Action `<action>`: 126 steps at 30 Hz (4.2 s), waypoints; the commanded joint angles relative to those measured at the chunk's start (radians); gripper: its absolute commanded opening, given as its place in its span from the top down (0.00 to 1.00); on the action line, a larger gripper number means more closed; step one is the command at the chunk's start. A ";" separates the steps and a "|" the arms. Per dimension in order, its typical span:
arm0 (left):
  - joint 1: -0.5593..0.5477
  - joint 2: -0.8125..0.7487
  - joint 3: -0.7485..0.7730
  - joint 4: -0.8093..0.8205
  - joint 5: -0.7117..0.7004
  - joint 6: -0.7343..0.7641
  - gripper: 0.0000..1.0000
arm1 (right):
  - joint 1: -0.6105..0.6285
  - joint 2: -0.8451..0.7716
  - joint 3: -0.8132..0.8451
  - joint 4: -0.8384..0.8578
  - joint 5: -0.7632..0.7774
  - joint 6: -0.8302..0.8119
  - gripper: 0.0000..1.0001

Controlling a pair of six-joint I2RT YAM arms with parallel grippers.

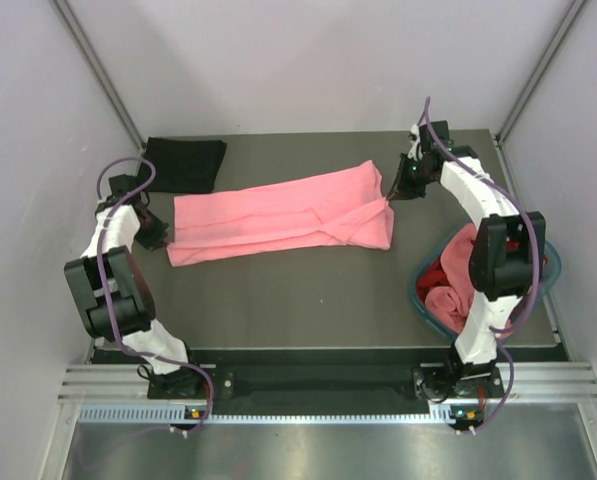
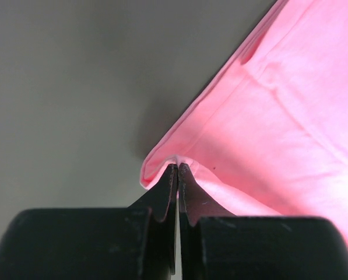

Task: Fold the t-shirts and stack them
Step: Fold the tshirt

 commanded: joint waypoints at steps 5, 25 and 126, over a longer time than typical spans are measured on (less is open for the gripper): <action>-0.010 0.059 0.087 -0.010 -0.006 0.027 1.00 | -0.012 0.042 0.114 0.022 -0.012 -0.001 1.00; -0.030 0.228 0.276 -0.024 0.007 0.038 1.00 | -0.017 0.170 0.250 0.018 -0.020 0.030 1.00; -0.242 -0.079 0.011 -0.059 0.184 0.026 0.71 | 0.268 0.403 0.325 0.167 0.026 0.005 0.93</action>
